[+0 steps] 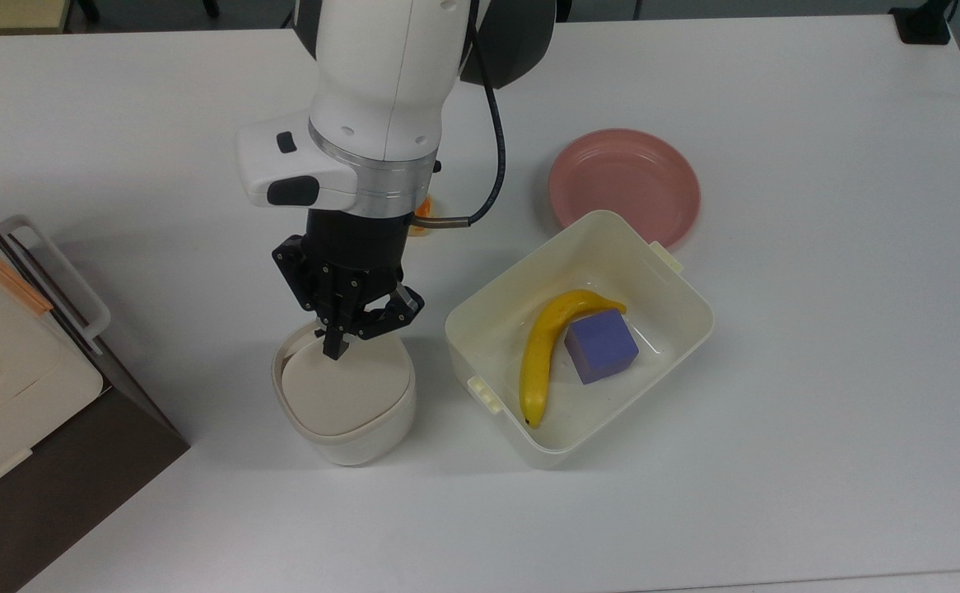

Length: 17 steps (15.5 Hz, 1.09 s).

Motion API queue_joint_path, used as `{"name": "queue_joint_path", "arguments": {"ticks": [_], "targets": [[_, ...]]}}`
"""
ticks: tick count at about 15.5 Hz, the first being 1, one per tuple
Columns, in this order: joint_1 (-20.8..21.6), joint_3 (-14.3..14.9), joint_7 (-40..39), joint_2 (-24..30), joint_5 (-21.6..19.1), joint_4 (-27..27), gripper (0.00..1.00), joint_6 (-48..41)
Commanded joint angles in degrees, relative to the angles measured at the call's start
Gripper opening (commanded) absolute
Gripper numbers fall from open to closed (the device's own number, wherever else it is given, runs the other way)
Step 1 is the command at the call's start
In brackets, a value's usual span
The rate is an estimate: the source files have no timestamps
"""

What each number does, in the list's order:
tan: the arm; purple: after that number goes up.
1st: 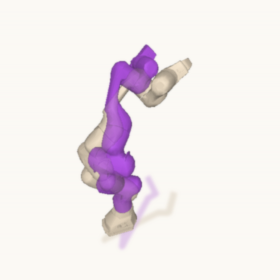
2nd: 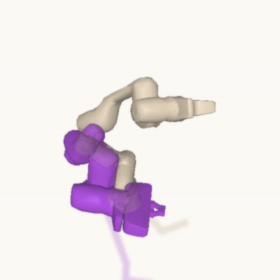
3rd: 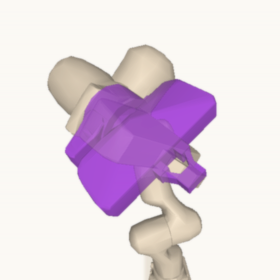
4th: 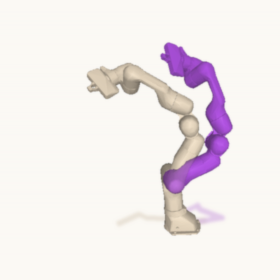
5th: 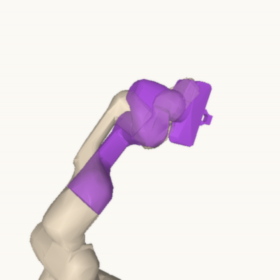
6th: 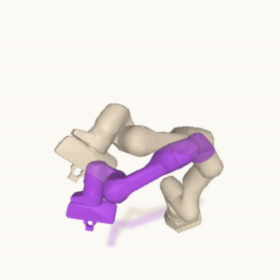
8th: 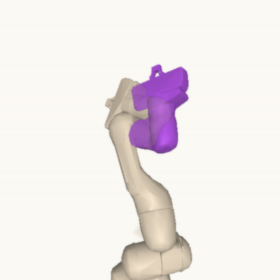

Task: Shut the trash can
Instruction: 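Push the flip lid down with the gripper until it shuts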

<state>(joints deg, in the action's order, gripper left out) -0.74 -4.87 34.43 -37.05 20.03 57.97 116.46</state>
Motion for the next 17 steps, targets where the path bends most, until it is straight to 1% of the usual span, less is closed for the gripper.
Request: {"name": "queue_joint_path", "arguments": {"ticks": [1,5,9,10,17], "targets": [[-0.2,0.7,-2.6,2.5,0.9,6.0,0.0,-0.9],[-0.8,0.9,-5.0,2.5,0.8,7.9,0.0,-0.3],[-1.3,1.4,-5.8,2.5,0.9,8.1,0.0,-0.3],[-1.4,1.4,-6.1,2.5,1.0,9.0,0.0,-0.3],[-1.6,1.2,-6.7,3.8,3.0,12.5,0.0,-0.3]]}}
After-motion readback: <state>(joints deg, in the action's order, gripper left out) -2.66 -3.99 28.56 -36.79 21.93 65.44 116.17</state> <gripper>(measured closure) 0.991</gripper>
